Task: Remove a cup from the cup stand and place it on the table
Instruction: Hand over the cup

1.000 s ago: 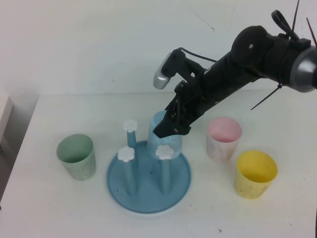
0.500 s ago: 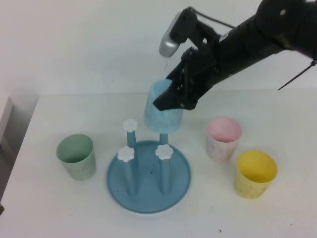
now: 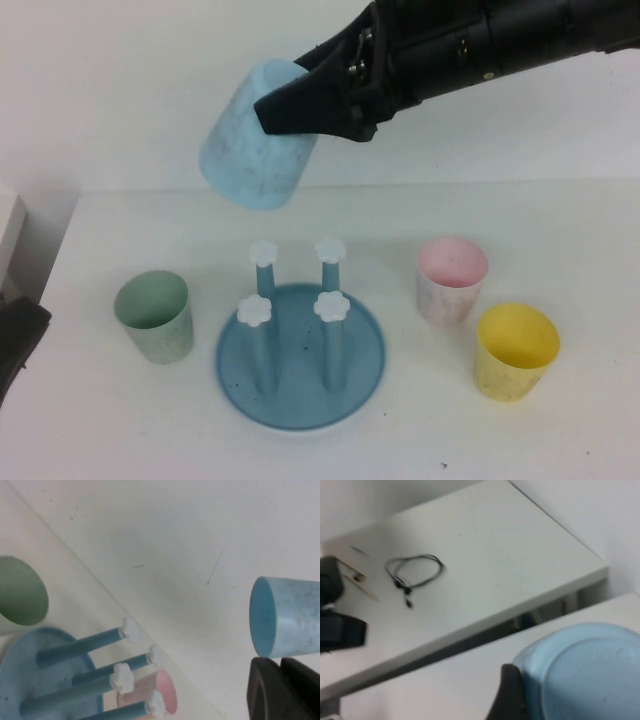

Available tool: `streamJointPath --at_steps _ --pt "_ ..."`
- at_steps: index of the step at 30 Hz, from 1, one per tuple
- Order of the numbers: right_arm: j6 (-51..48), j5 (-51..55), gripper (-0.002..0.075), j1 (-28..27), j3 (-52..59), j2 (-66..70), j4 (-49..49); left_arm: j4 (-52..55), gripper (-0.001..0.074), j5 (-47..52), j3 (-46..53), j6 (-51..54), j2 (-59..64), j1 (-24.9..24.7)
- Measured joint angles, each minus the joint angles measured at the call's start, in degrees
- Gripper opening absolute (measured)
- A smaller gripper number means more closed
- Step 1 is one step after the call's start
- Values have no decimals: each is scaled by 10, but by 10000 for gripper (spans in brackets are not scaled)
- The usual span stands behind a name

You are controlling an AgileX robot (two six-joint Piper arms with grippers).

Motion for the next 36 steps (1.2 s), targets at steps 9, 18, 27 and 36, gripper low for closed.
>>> streamJointPath --at_steps 9,18,27,36 --pt "-1 40 552 0 0 0 60 -56 24 -8 0 48 0 0" --pt "0 66 552 2 0 0 97 -314 529 24 -2 336 0 0" --pt "17 84 552 32 0 9 165 -331 606 69 -33 374 0 0" --pt "17 88 552 74 0 31 225 -333 588 72 -37 376 0 0"
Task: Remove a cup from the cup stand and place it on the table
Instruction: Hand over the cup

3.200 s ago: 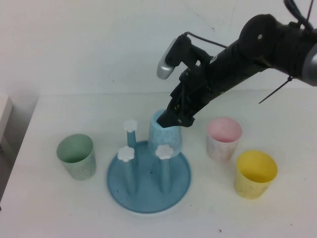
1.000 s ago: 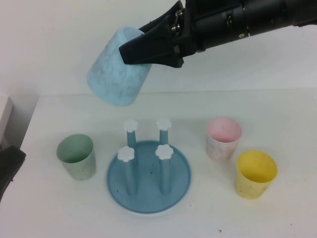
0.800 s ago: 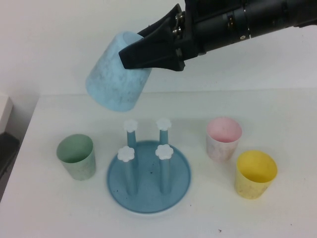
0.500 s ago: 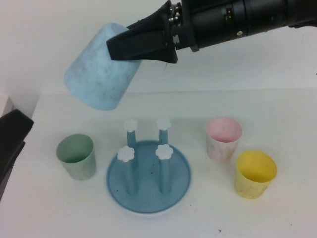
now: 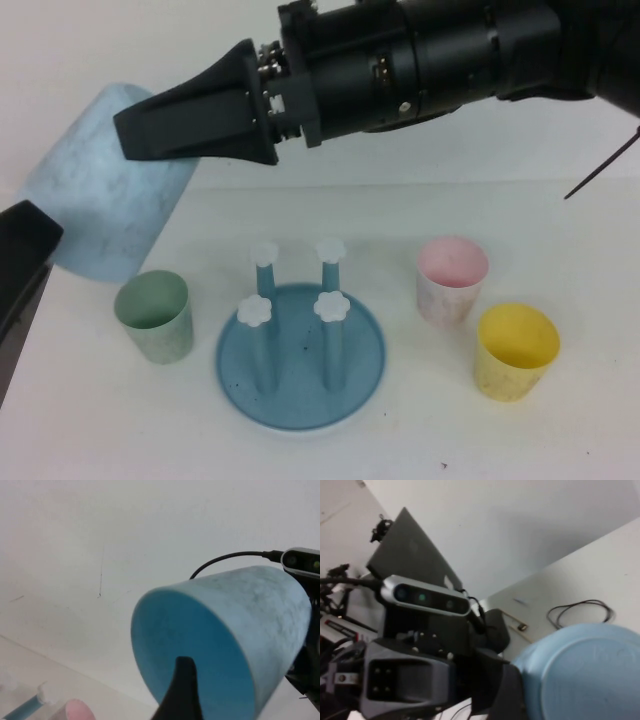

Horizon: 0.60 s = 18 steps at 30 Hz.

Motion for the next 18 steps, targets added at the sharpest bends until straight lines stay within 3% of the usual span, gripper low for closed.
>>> streamJointPath --at_steps 4,11,18 --pt "0 13 552 8 0 9 5 0 491 0 0 4 0 0" --pt "-1 21 552 9 0 17 27 -4 99 -7 0 15 0 0" --pt "-9 25 552 9 0 17 35 -11 56 -6 0 17 0 0"
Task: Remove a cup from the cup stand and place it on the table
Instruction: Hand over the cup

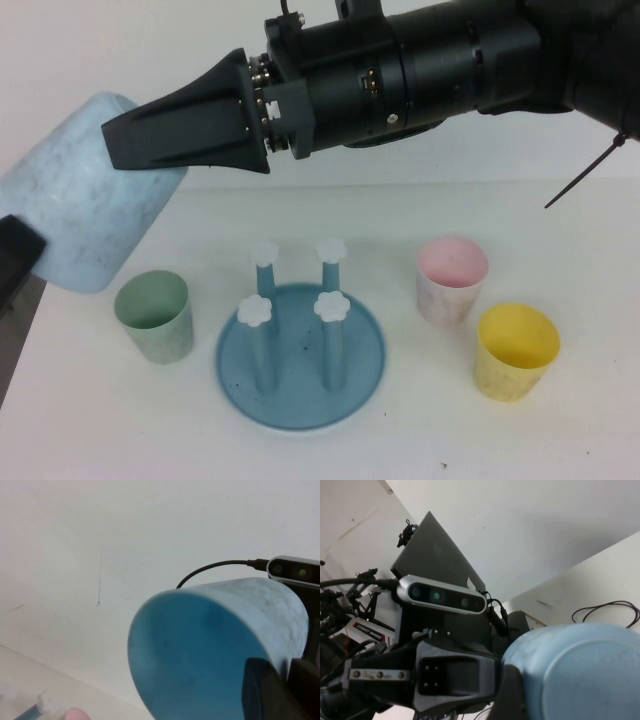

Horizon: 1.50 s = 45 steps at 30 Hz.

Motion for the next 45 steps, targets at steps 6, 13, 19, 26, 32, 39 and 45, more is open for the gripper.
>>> streamJointPath --at_steps 6,13,19,26,32,39,45 --pt "-1 3 552 -1 0 3 0 -1 56 2 0 2 0 0" --pt "-1 25 552 -1 0 13 1 5 230 22 0 36 0 0" --pt "0 33 552 1 0 18 -1 8 344 31 0 69 1 0" --pt "0 50 546 1 0 19 0 0 97 33 -1 78 1 0" --pt "0 56 546 1 0 19 0 0 89 37 -1 78 1 0" --pt "16 42 624 1 0 28 0 6 26 62 -1 84 1 0" --pt "9 41 643 -6 0 31 6 11 8 96 -1 93 3 0"
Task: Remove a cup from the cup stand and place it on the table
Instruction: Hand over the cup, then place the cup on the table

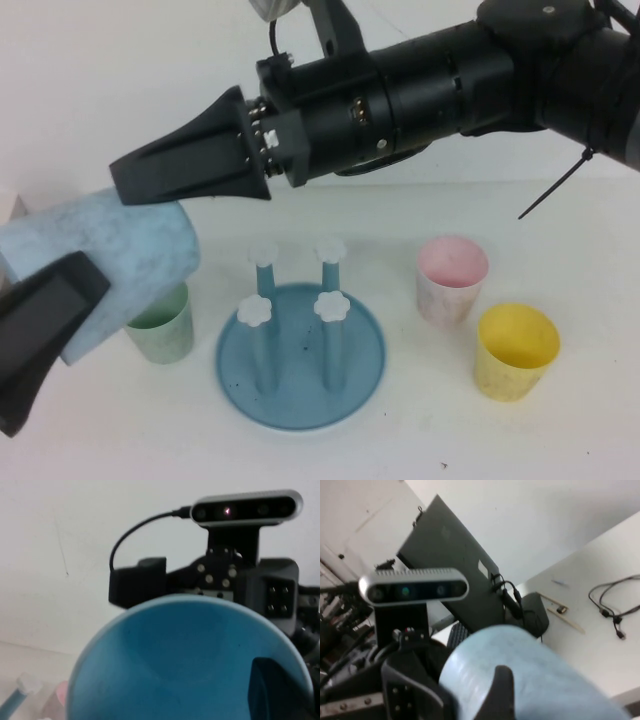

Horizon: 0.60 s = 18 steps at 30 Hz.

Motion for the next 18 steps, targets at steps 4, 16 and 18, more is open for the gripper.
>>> streamJointPath --at_steps 4,16,18 --pt "-1 12 617 -27 0 0 19 5 8 17 0 -6 0 0" --pt "25 15 36 -144 0 -84 -151 430 8 123 -154 -239 22 0" --pt "42 20 17 -144 0 -109 -237 485 8 169 -183 -263 41 0"
